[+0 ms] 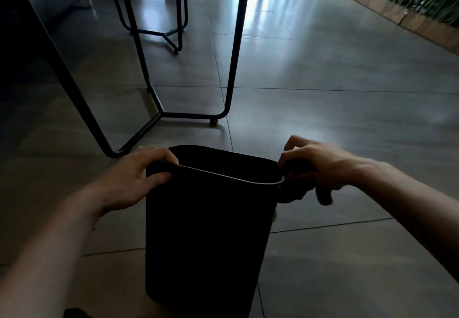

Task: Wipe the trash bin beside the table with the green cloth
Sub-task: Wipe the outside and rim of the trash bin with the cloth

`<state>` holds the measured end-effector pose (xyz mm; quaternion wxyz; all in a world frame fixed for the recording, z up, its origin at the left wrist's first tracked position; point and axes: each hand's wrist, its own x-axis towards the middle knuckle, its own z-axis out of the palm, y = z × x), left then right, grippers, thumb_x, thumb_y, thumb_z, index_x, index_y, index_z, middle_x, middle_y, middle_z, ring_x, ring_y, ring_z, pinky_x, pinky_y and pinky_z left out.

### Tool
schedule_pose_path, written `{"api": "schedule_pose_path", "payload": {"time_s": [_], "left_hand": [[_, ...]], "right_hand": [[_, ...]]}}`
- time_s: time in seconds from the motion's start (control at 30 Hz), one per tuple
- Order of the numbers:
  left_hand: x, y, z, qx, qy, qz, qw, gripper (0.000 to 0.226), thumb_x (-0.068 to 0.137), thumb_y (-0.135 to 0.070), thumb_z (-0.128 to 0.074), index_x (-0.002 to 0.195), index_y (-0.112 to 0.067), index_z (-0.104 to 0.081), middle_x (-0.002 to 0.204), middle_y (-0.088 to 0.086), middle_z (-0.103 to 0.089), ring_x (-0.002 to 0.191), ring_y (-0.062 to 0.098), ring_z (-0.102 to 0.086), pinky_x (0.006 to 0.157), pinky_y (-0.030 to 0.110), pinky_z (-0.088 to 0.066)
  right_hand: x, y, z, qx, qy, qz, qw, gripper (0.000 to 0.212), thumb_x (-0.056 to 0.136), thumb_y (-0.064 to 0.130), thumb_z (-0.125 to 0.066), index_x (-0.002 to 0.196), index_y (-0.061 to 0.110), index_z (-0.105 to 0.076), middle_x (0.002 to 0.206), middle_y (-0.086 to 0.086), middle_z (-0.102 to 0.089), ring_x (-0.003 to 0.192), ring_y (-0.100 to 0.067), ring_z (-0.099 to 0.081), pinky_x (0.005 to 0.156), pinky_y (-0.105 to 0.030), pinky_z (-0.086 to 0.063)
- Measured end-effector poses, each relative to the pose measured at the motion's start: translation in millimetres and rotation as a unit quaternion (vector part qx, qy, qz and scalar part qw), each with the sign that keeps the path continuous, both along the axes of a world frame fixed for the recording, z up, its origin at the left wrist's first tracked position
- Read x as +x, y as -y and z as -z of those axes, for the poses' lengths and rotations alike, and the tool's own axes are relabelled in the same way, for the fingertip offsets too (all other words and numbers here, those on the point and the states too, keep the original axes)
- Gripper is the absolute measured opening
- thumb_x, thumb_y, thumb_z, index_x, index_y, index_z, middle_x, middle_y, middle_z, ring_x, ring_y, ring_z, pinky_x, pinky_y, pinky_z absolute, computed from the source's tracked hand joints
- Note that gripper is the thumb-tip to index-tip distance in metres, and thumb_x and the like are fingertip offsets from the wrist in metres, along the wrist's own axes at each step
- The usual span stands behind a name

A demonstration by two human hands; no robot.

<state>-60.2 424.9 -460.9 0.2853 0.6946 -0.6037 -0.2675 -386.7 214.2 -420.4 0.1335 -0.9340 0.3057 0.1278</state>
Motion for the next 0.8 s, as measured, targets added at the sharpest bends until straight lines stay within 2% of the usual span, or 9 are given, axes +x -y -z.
{"api": "schedule_pose_path", "payload": {"time_s": [0.07, 0.2, 0.33, 0.4, 0.47, 0.6, 0.67, 0.73, 0.8], "left_hand": [[5.6, 0.1, 4.2, -0.025, 0.032, -0.033, 0.999, 0.033, 0.091, -0.005, -0.069, 0.093, -0.038, -0.063, 0.114, -0.009, -0.065, 0.118, 0.009, -0.055, 0.095, 0.001, -0.031], [6.9, 4.4, 12.1, -0.036, 0.080, -0.125, 0.988, 0.024, 0.095, -0.016, -0.065, 0.099, -0.040, -0.063, 0.125, -0.001, -0.064, 0.122, 0.021, -0.058, 0.103, 0.036, -0.043], [-11.2, 8.8, -2.3, -0.103, 0.051, -0.124, 0.986, 0.027, 0.096, -0.026, -0.062, 0.115, -0.045, -0.063, 0.129, -0.019, -0.063, 0.125, 0.008, -0.056, 0.099, 0.030, -0.043], [-27.6, 7.4, -17.8, -0.149, -0.017, -0.076, 0.986, 0.029, 0.094, -0.039, -0.059, 0.122, -0.045, -0.062, 0.127, -0.026, -0.063, 0.122, -0.007, -0.055, 0.097, 0.018, -0.043], [-44.6, 2.9, -26.8, -0.140, -0.042, -0.008, 0.989, 0.042, 0.087, -0.051, -0.060, 0.129, -0.047, -0.059, 0.128, -0.028, -0.063, 0.122, -0.010, -0.055, 0.096, 0.011, -0.044], [-66.0, 3.6, -23.5, -0.098, 0.057, 0.033, 0.993, 0.065, 0.080, -0.045, -0.076, 0.139, -0.049, -0.049, 0.129, -0.023, -0.061, 0.122, 0.001, -0.055, 0.101, 0.033, -0.049], [-68.0, 9.2, -22.7, -0.121, 0.053, 0.017, 0.991, 0.063, 0.081, -0.029, -0.079, 0.137, -0.043, -0.053, 0.127, -0.020, -0.062, 0.121, 0.004, -0.056, 0.101, 0.037, -0.049], [-65.6, 12.3, -22.2, -0.126, 0.032, 0.005, 0.991, 0.061, 0.081, -0.022, -0.080, 0.134, -0.041, -0.056, 0.121, -0.019, -0.064, 0.116, 0.004, -0.058, 0.099, 0.037, -0.049], [-62.2, 13.0, -21.1, -0.117, 0.014, 0.002, 0.993, 0.060, 0.081, -0.020, -0.081, 0.132, -0.041, -0.057, 0.119, -0.016, -0.066, 0.115, 0.005, -0.059, 0.099, 0.037, -0.050]], "right_hand": [[1.7, -9.7, -6.5, 0.023, 0.020, -0.028, 0.999, 0.023, 0.095, 0.030, -0.071, 0.114, 0.042, -0.067, 0.123, 0.014, -0.052, 0.104, -0.014, -0.058, 0.087, -0.033, -0.049], [18.3, -35.7, -30.9, 0.048, 0.104, -0.066, 0.991, 0.011, 0.097, 0.036, -0.070, 0.107, 0.035, -0.067, 0.106, 0.012, -0.062, 0.096, -0.014, -0.060, 0.085, -0.036, -0.049], [44.4, -54.1, -47.7, 0.009, 0.120, -0.054, 0.991, 0.008, 0.094, 0.044, -0.069, 0.099, 0.039, -0.066, 0.095, 0.013, -0.067, 0.090, -0.014, -0.060, 0.080, -0.036, -0.051], [55.9, -56.6, -49.7, -0.018, 0.110, -0.033, 0.993, 0.010, 0.093, 0.048, -0.068, 0.099, 0.039, -0.066, 0.094, 0.009, -0.069, 0.093, -0.019, -0.062, 0.079, -0.037, -0.052], [63.7, -56.4, -49.6, -0.037, 0.109, -0.010, 0.993, 0.012, 0.093, 0.049, -0.067, 0.100, 0.040, -0.068, 0.094, 0.006, -0.070, 0.095, -0.023, -0.062, 0.078, -0.035, -0.050], [68.9, -56.2, -45.2, -0.049, 0.130, 0.042, 0.989, 0.014, 0.092, 0.047, -0.070, 0.101, 0.038, -0.071, 0.096, 0.004, -0.071, 0.097, -0.023, -0.063, 0.083, -0.038, -0.053], [64.6, -55.7, -39.2, -0.029, 0.184, 0.065, 0.980, 0.014, 0.091, 0.040, -0.074, 0.105, 0.038, -0.072, 0.101, 0.006, -0.072, 0.100, -0.020, -0.065, 0.086, -0.037, -0.054], [54.4, -55.9, -34.7, 0.011, 0.273, 0.102, 0.956, 0.031, 0.089, 0.031, -0.078, 0.116, 0.038, -0.066, 0.111, 0.005, -0.068, 0.102, -0.016, -0.066, 0.086, -0.032, -0.053], [45.4, -57.7, -37.3, 0.056, 0.402, 0.151, 0.902, 0.037, 0.087, 0.025, -0.079, 0.114, 0.040, -0.059, 0.112, 0.007, -0.064, 0.096, -0.009, -0.066, 0.077, -0.022, -0.054]]}}
